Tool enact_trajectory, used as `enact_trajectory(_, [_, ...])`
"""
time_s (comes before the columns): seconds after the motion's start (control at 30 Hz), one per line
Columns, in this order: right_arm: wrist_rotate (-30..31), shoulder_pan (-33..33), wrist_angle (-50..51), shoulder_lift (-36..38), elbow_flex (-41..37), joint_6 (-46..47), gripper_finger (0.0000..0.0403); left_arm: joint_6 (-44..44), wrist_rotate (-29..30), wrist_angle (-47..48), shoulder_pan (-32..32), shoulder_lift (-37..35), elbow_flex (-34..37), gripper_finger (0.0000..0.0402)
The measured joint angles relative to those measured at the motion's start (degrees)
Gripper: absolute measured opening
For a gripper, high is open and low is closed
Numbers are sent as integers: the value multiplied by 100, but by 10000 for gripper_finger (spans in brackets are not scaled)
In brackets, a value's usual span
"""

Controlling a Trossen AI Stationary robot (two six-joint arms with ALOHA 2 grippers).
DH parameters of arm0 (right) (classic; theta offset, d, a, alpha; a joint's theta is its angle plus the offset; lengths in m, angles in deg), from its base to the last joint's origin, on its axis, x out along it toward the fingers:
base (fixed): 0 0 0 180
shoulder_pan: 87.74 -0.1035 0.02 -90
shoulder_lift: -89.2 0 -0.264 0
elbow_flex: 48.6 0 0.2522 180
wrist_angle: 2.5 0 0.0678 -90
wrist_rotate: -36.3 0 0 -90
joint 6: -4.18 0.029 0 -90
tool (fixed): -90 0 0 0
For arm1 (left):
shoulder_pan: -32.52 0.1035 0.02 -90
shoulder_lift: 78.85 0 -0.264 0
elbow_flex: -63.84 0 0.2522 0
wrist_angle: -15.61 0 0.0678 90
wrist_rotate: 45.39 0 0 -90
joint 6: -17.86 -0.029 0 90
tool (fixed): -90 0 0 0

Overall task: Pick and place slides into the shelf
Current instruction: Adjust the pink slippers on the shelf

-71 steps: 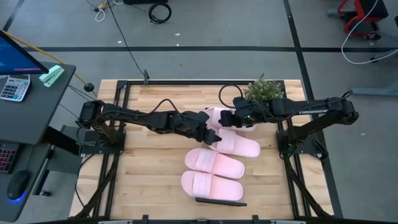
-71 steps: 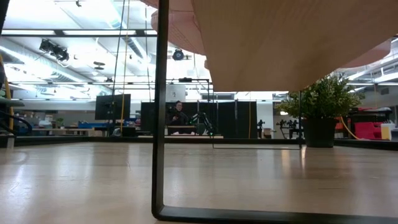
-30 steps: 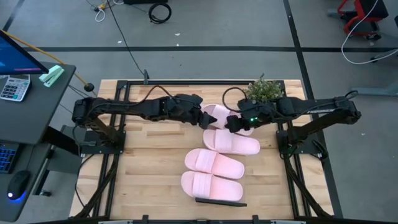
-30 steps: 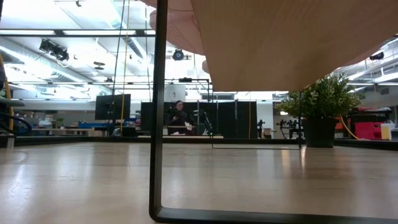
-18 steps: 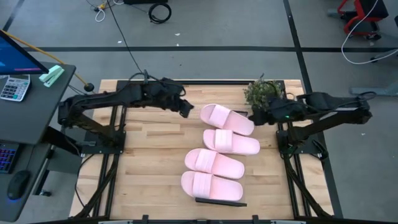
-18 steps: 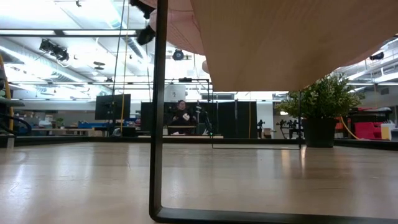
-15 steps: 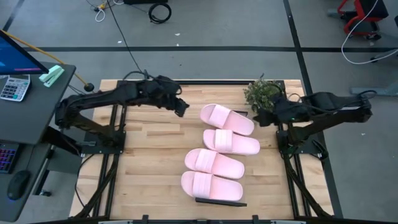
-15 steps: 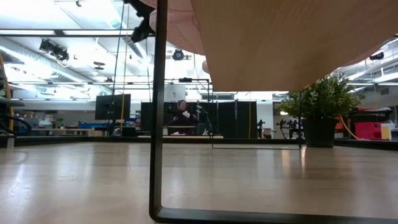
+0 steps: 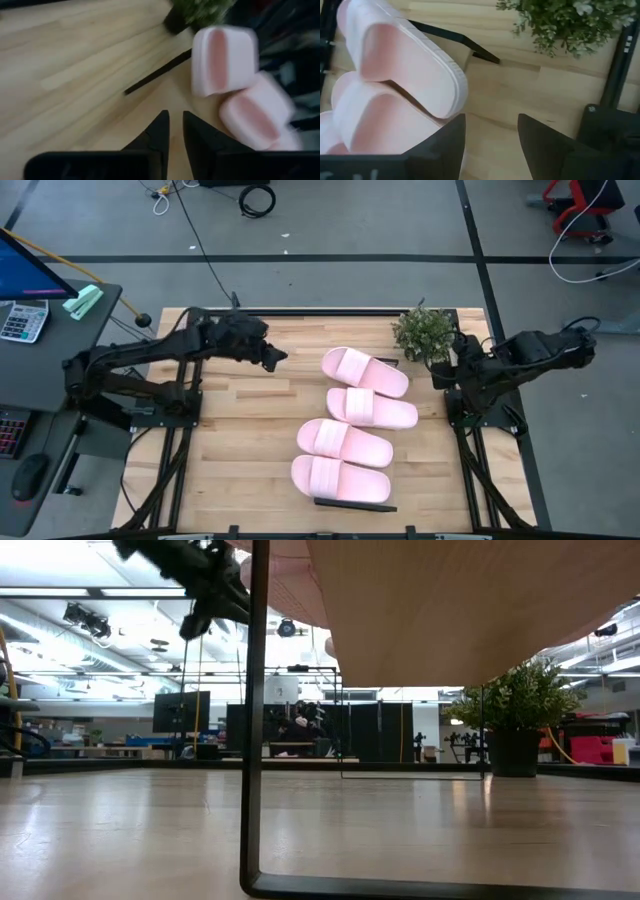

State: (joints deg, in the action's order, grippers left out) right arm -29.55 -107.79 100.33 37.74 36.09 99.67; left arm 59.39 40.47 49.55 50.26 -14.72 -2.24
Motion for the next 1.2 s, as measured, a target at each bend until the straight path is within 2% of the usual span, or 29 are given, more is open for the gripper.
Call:
enact_trajectory(0.17, [0, -160, 87, 72, -128, 451, 182, 807, -49, -1805, 191, -552, 1285, 34])
enact_trajectory(0.33, [-102, -382, -148, 165, -532, 1250, 177, 927, -57, -2501, 336, -821, 1856, 18])
enact_trajectory(0.53, [-76, -619, -1078, 199, -1358, 2217, 170, 751, -68, -2836, 347, -836, 1910, 14])
enact_trajectory(0.73, [348, -687, -2080, 197, -2196, 3010, 162, 611, -187, -3077, 527, -787, 1908, 13])
enact_trajectory(0.8, [526, -680, -2293, 195, -2317, 3053, 160, 622, -388, -3129, 646, -697, 1906, 12])
enact_trajectory(0.97, [812, -674, -2320, 206, -2285, 3046, 160, 767, -1319, -3583, 1045, -424, 1901, 13])
enact_trajectory(1.2, [1519, -674, -2343, 263, -2273, 3045, 160, 1193, -2018, -4512, 1459, 209, 1902, 18])
